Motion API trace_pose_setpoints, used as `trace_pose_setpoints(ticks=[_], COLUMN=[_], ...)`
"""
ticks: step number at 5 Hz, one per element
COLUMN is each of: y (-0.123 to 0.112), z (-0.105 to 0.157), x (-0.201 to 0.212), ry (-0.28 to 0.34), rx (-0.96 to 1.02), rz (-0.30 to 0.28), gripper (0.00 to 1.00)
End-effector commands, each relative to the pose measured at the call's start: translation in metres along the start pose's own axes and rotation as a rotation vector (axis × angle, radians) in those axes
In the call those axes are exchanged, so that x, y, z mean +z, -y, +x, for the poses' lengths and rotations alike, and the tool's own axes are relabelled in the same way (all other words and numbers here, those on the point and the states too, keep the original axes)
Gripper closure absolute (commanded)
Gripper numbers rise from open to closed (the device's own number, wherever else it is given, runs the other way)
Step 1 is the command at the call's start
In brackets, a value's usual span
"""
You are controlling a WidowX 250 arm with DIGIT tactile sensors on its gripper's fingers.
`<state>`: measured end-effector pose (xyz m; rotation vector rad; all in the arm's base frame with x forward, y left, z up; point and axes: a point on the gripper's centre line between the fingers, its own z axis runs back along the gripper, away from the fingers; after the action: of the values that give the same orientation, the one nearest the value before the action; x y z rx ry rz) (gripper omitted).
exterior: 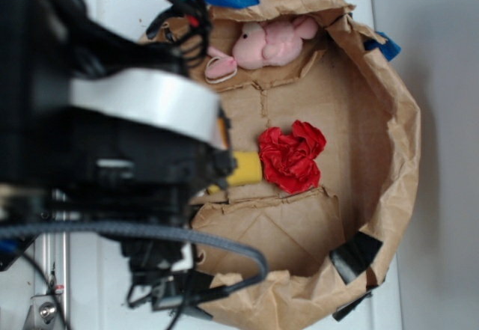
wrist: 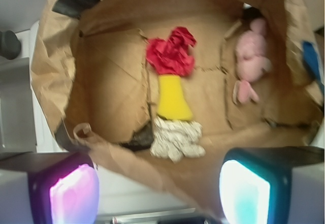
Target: Grab the white paper.
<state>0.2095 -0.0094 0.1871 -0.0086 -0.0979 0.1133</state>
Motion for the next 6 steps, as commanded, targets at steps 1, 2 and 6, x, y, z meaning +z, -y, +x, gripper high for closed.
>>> trace_pose_setpoints(ticks=[1,2,6], y=[-0.019,-0.019,-0.028], z=[0.009,0.009,0.048], x=[-0.045,-0.045,-0.075], ry=[0.045,0.045,-0.013], rx=[-0.188,-0.188,0.143], rz=[-0.009,-0.009,-0.08], gripper=[0.0,0.0,0.0])
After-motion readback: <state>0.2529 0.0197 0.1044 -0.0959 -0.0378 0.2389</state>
